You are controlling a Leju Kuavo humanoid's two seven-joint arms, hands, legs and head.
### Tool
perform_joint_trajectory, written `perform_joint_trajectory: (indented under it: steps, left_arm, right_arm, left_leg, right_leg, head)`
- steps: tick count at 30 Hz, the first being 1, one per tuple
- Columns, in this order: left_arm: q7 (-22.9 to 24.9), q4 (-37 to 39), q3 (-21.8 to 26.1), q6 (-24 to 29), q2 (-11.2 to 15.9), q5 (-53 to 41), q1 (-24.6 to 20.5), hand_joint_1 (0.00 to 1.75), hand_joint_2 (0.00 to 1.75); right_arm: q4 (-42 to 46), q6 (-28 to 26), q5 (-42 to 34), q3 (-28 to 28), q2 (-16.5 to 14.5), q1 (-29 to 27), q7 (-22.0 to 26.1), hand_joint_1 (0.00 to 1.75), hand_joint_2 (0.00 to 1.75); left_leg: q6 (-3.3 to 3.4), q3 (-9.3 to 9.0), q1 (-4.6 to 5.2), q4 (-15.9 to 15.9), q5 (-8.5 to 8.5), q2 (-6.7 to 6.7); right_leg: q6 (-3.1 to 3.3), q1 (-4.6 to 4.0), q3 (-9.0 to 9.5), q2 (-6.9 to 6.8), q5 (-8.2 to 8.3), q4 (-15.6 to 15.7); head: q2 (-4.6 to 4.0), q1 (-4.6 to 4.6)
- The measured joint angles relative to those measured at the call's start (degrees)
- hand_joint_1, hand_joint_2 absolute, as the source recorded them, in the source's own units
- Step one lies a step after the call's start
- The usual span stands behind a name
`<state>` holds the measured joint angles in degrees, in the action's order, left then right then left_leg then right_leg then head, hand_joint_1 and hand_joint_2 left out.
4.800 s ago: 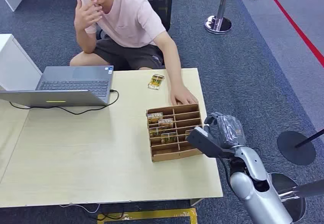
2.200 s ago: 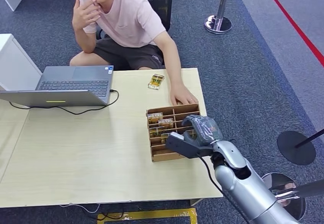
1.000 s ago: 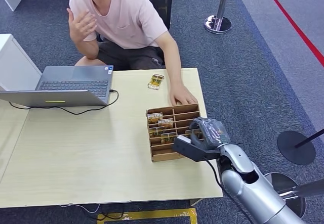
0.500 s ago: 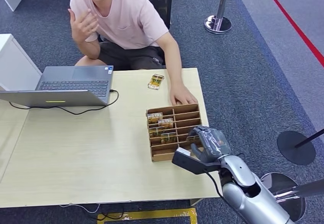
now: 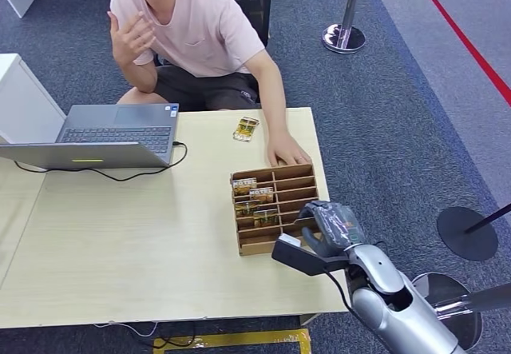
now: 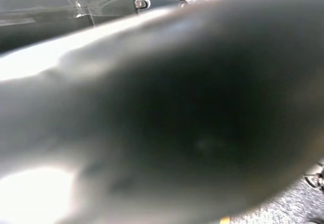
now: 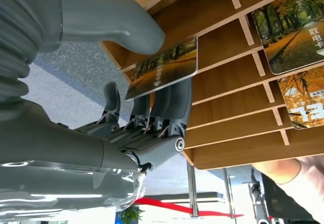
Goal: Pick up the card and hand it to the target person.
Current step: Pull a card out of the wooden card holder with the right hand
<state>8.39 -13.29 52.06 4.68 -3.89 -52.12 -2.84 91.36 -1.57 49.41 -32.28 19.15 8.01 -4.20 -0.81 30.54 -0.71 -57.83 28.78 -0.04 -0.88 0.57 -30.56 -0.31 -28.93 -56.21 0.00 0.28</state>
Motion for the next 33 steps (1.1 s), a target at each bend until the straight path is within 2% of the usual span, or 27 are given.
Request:
perform_joint_trajectory:
  steps: [4,12,23,28,33]
  left_arm:
    - [-0.4,0.0,0.3,0.0,0.0,0.0,0.0,0.00,1.75]
    - [-1.1,0.0,1.0,0.0,0.0,0.5,0.0,0.00,1.75]
    - [-1.5,0.0,1.4,0.6,0.0,0.5,0.0,0.00,1.75]
    - [-1.7,0.0,1.4,1.1,0.0,0.6,0.0,0.00,1.75]
    - [-1.8,0.0,1.5,1.3,0.0,0.0,0.0,0.00,1.75]
  right_arm:
    - [0.0,0.3,-0.2,0.0,0.0,0.5,0.2,1.39,1.75]
    - [-0.1,0.4,-0.8,-0.1,0.0,1.6,0.5,1.45,1.75]
    - [-0.1,0.0,-0.8,-0.1,0.0,1.9,0.6,1.45,1.75]
    - [0.5,-4.3,-0.4,0.4,0.1,1.4,2.2,1.45,1.75]
    - [3.6,-11.3,-0.5,2.6,0.1,0.4,6.8,1.45,1.75]
  left_leg:
    - [0.00,0.00,0.00,0.0,0.00,0.00]
    - [0.00,0.01,0.00,0.0,0.00,0.00]
    - [0.00,0.00,-0.01,0.0,0.00,0.00]
    - [0.00,0.00,-0.01,0.0,0.00,0.00]
    - [0.00,0.00,-0.01,0.0,0.00,0.00]
  right_leg:
    - [0.00,0.00,0.00,0.00,0.00,0.0]
    - [0.00,0.00,0.00,0.00,0.00,0.0]
    - [0.02,-0.01,0.00,-0.01,-0.01,0.0]
    - [0.02,-0.01,-0.01,-0.01,-0.01,0.0]
    - [0.02,-0.01,-0.01,0.00,-0.01,0.0]
  head:
    - [0.00,0.00]
    - [-0.01,0.00]
    - [0.00,0.00]
    - [0.00,0.00]
    - [-0.01,0.00]
